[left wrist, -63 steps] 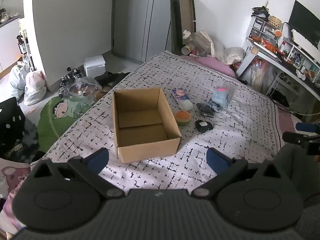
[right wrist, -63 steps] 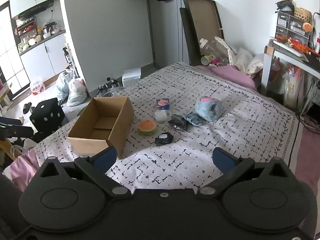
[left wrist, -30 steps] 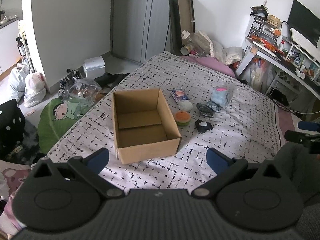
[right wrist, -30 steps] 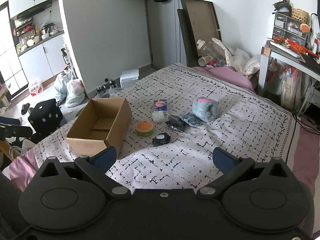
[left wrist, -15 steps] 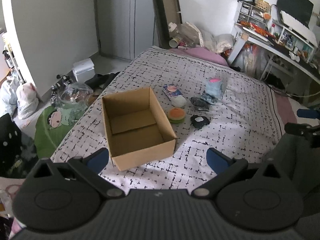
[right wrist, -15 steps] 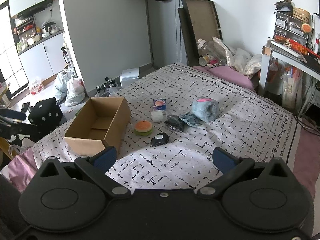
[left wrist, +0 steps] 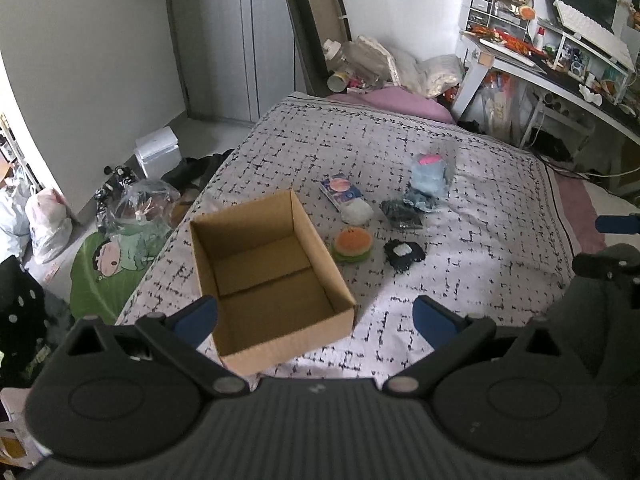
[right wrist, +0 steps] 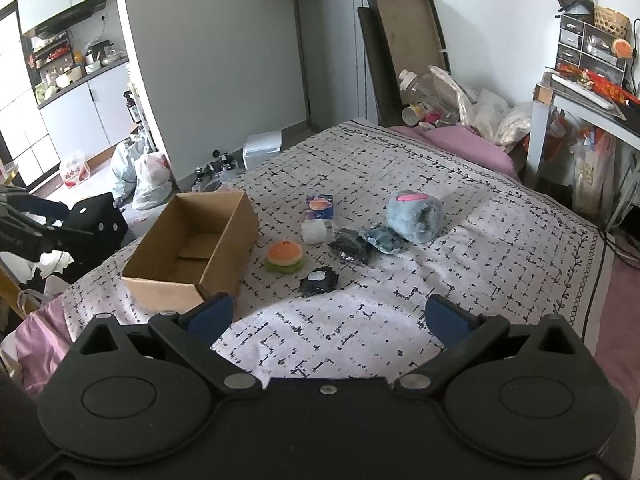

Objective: Organize soft objects
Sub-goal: 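Reach the right gripper to the black fabric item and close on it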

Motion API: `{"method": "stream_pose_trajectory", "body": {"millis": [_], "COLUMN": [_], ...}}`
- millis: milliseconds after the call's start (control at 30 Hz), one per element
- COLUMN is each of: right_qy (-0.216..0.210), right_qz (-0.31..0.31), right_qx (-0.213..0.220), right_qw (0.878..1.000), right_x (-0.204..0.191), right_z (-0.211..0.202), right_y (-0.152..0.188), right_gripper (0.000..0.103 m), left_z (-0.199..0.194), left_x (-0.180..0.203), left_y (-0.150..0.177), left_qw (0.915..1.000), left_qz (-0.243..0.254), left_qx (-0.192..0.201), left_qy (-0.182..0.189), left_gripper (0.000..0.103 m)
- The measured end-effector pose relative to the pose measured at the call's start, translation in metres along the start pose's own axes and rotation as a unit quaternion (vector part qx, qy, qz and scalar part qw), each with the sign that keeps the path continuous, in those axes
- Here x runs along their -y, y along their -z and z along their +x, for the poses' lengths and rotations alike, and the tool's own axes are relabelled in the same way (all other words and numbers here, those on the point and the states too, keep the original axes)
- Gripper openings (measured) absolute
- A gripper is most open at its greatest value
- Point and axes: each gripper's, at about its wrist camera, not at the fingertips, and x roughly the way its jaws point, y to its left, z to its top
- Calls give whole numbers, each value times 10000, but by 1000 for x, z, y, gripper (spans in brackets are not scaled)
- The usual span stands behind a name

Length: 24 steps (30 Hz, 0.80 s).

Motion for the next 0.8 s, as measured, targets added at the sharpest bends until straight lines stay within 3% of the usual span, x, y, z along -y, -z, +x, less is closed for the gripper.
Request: {"method": "stream_pose_trajectory", "body": {"millis": [333, 600, 800], "right_qy": [-95, -186, -178], "right_qz": [274, 524, 780], "right_qx": [-38, 178, 119], "right_qw": [9996, 9983, 9967], "right_x": [21, 35, 51], "right_z": [21, 39, 57], "right_y": [-5, -8, -8], "right_gripper": [103, 103, 103], "left_z": [35, 69, 98], "left_x": [5, 21, 25], "left_y": [-31, -61, -71], "left_qw": [10000, 9997, 9996], "left_qz": [57, 196, -57], "left_qx": [-57, -135, -281], "left_qy": [34, 53, 11], "left_gripper": [101, 101, 100]}}
